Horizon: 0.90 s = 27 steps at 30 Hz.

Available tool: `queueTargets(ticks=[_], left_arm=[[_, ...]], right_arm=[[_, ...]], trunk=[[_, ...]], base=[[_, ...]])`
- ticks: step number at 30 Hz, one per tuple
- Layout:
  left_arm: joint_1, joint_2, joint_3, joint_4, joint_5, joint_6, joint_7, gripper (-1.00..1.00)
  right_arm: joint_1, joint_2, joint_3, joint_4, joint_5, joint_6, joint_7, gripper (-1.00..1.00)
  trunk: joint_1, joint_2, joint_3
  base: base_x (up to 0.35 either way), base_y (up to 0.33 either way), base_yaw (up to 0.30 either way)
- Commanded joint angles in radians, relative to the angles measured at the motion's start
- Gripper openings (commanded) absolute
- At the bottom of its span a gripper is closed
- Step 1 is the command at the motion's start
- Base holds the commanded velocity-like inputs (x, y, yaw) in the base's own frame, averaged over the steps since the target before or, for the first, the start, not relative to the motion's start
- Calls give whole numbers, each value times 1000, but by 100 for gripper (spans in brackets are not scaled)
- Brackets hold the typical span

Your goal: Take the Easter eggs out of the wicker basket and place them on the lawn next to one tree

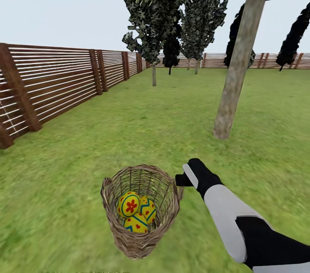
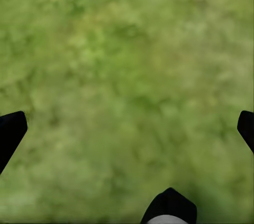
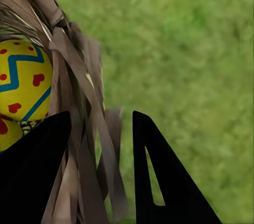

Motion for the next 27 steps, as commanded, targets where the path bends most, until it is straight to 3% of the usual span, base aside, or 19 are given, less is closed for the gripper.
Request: queueTargets(ticks=[1,17,23,27], left_arm=[[1,0,-2,-3,10,6,4,100],[1,1,-2,-3,7,7,2,100],[1,2,-2,-3,6,7,2,100],[1,2,-2,-3,6,7,2,100]], right_arm=[[0,2,-8,-1,-20,2,-7,-100],[0,2,-8,-1,-20,2,-7,-100],[0,2,-8,-1,-20,2,-7,-100],[0,3,-8,-1,-20,2,-7,-100]], trunk=[[-4,7,2],[-65,119,53],[-88,161,71],[-104,189,84]], base=[[0,0,291],[0,0,282],[0,0,29],[0,0,-174]])
